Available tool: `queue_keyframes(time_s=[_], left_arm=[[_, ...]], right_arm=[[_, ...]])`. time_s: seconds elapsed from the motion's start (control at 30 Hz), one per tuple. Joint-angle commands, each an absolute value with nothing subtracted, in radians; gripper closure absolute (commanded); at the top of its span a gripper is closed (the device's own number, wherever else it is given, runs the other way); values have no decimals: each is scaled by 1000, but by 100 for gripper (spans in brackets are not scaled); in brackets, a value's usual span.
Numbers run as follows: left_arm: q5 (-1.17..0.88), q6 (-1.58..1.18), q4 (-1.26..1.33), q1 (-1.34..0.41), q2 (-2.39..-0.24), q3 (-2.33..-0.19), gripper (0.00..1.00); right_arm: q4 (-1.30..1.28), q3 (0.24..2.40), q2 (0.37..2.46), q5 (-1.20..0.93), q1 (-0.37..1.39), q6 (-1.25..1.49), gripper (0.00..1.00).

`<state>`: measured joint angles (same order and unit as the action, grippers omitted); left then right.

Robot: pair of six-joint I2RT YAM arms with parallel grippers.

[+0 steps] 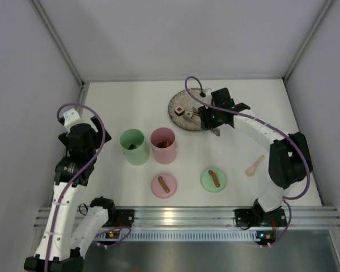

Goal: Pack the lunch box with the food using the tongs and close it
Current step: Pick up the fake food from the plate, then place the fake food in the packing box.

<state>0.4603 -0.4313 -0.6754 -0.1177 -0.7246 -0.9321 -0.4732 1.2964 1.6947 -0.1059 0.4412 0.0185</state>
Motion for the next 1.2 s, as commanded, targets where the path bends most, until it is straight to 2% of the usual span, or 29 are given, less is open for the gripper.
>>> queue_keyframes(time_s=[0.0, 0.07, 0.2, 0.3, 0.53, 0.63, 0.77, 1.17], left_arm=[[460, -419, -650, -117, -721, -930, 1], [463, -417, -652, -117, -715, -927, 1], [463, -419, -650, -117, -712, -927, 1], [463, -419, -650, -117, -715, -928, 1], [472, -420, -649, -117, -716, -930, 1], [476, -419, -650, -117, -719, -931, 1], [477, -426, -649, -110, -724, -939, 1], [437, -445, -643, -11, -752, -956, 1]], right_arm=[[-468, 1350, 1698, -90, 445, 11, 53], [-465, 1358, 1691, -86, 446, 11, 56], [-474, 1373, 1645, -52, 448, 37, 67], [-502, 1394, 1594, -26, 446, 55, 68], [-538, 1433, 1467, -78, 482, 61, 68], [-531, 1450, 1421, -175, 517, 78, 69], [-528, 1483, 1387, -276, 639, 57, 68], [-612, 1640, 1497, -201, 960, 14, 64]])
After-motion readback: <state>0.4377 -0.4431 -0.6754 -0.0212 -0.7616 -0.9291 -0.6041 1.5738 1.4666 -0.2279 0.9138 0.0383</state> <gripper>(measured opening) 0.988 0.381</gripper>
